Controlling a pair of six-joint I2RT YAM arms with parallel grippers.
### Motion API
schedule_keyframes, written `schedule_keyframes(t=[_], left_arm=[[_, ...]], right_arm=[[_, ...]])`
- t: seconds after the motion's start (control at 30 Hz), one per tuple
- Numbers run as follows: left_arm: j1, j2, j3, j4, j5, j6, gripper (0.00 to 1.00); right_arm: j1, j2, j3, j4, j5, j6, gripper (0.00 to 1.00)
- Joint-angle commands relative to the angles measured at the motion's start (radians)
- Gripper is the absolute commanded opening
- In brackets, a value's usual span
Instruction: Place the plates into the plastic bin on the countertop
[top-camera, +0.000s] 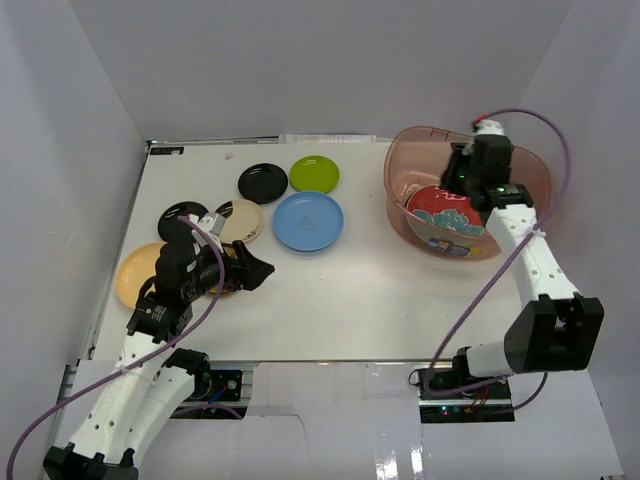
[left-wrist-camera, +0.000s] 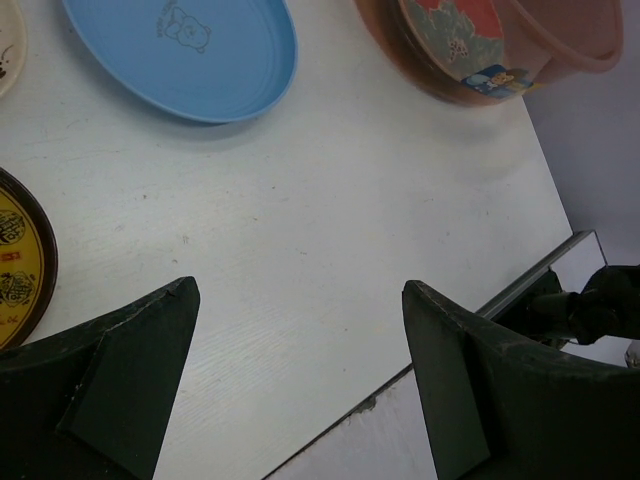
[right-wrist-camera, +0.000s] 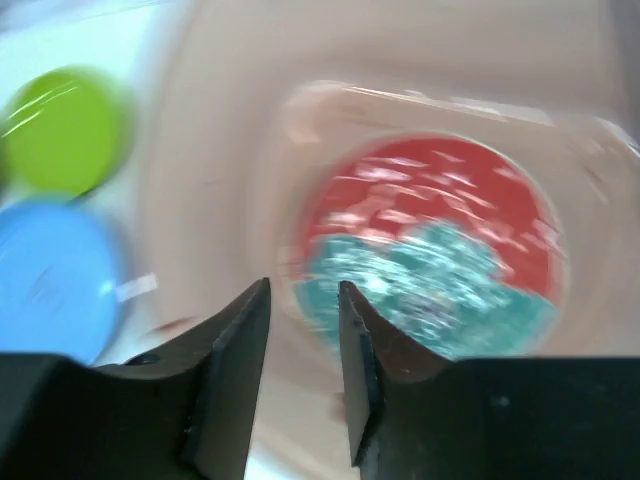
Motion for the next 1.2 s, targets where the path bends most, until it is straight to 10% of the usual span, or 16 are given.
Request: schedule_keyframes(t=[0.0,0.17,0.3,0.73,0.9,1.07,1.17], left_arm=[[-0.001,-0.025,0.006,-0.002,-0.047,0.004,0.93],[0.001,-0.062,0.015,-0.034,-0.159,-0.013,0.91],[0.015,-0.076,0.028,-0.061,-0.240,-0.025,0.89],[0.032,-0.091,0.031,-0.077,-0.272,-0.034,0.86],[0.033,-0.086,0.029,-0.077,-0.271,-0.034,0.86],[0.036,-0.080,0.029,-0.077,-0.269,-0.034,0.85],[0.038,-0.082,0.029,-0.075,-0.266,-0.034,0.85]], right_arm=[[0.317,-0.091,0.068,0.101,-0.073,-0.150,0.33],[0.596,0.007,0.095,0.081,-0.093,-0.299,0.30],[0.732,0.195,0.135,0.038,-0.133,-0.464,0.63],[0.808,0.625,0.336,-0.099,-0.149,-0.617,0.94],[0.808,0.679,0.297,0.013,-0.130,-0.602,0.72],[0.843,0.583,0.182,0.096,-0.144,-0.555,0.10],[0.896,0.425,0.044,0.180,-0.071,-0.508,0.08]])
